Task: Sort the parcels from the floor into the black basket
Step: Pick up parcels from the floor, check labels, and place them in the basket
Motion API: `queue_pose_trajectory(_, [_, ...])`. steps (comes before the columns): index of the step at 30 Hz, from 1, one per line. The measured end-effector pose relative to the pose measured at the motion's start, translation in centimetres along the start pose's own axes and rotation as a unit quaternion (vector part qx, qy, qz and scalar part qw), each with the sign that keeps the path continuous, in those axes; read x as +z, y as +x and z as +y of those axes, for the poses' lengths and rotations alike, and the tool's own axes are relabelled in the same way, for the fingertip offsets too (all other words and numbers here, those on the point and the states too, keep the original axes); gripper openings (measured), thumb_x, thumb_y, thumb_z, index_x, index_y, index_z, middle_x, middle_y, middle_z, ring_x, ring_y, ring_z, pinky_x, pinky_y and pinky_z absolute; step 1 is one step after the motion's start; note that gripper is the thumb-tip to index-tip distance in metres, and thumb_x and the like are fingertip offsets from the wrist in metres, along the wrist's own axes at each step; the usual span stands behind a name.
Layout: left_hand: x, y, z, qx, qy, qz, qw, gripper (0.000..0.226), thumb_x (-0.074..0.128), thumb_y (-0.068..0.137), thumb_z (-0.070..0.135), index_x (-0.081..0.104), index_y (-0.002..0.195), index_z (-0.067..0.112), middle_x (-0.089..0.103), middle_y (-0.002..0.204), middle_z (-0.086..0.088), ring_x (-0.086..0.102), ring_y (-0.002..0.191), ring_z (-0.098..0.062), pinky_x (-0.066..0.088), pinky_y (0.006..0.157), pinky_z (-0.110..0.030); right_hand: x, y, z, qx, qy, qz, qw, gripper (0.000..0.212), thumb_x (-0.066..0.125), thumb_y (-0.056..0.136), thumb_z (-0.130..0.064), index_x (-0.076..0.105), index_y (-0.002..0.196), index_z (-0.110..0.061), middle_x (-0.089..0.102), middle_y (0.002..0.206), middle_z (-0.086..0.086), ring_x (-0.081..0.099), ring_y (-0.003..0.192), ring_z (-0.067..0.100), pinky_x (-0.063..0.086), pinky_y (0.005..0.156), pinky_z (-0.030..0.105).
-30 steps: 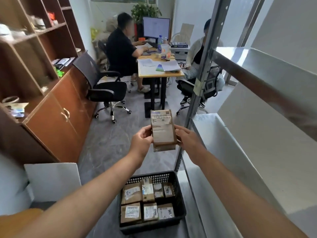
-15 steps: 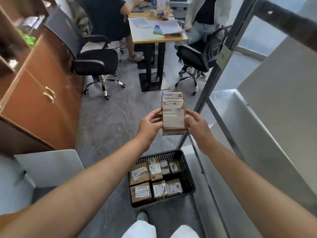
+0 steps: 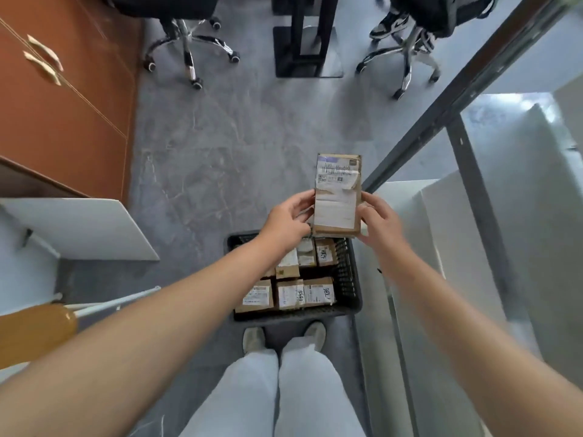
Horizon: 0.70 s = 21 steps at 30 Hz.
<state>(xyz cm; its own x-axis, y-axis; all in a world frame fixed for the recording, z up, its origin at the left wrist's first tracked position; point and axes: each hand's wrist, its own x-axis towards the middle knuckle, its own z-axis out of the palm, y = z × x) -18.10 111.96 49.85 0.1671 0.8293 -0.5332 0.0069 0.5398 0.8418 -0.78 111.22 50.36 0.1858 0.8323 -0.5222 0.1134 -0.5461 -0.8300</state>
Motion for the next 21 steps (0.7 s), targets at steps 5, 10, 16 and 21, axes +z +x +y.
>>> queue_pose_trajectory(5, [2.6, 5.6, -8.6, -0.075, 0.031, 0.023, 0.996, 0.078, 0.048, 0.082, -0.027, 0.045, 0.145, 0.020, 0.048, 0.139, 0.005, 0.049, 0.129, -0.010, 0.053, 0.087, -0.017, -0.5, 6.1, 9.2, 0.087, -0.015, -0.021, 0.996, 0.039, 0.046, 0.099, -0.017, 0.056, 0.131, -0.036, 0.068, 0.115, -0.015, 0.065, 0.102, 0.002, 0.053, 0.078, 0.027])
queue_pose_trajectory(10, [5.3, 11.3, -20.4, -0.151, 0.034, 0.040, 0.987, 0.072, 0.053, 0.082, -0.022, 0.050, 0.141, 0.021, 0.049, 0.135, 0.002, 0.058, 0.116, -0.007, 0.055, 0.080, -0.014, -1.1, 11.9, 21.3, 0.164, -0.029, -0.019, 0.986, 0.034, 0.045, 0.101, -0.016, 0.053, 0.121, -0.042, 0.065, 0.111, -0.022, 0.062, 0.096, -0.004, 0.047, 0.070, 0.021])
queue_pose_trajectory(16, [7.7, 17.8, -32.3, -0.225, -0.001, 0.067, 0.972, 0.066, 0.052, 0.089, -0.010, 0.049, 0.140, 0.031, 0.048, 0.132, 0.007, 0.060, 0.103, 0.001, 0.058, 0.077, -0.024, -0.3, 19.4, 34.6, 0.179, -0.073, -0.040, 0.980, 0.039, 0.045, 0.100, -0.015, 0.051, 0.135, -0.031, 0.063, 0.125, -0.012, 0.061, 0.108, 0.005, 0.053, 0.084, 0.027])
queue_pose_trajectory(21, [8.2, 23.3, -39.7, -0.226, -0.010, 0.096, 0.969, 0.058, 0.050, 0.088, -0.004, 0.054, 0.120, 0.045, 0.052, 0.131, 0.006, 0.058, 0.110, -0.014, 0.056, 0.092, -0.037, 1.9, 26.1, 40.6, 0.145, -0.109, -0.066, 0.981, 0.041, 0.043, 0.101, -0.014, 0.049, 0.139, -0.029, 0.058, 0.125, -0.009, 0.057, 0.097, -0.003, 0.047, 0.063, 0.012])
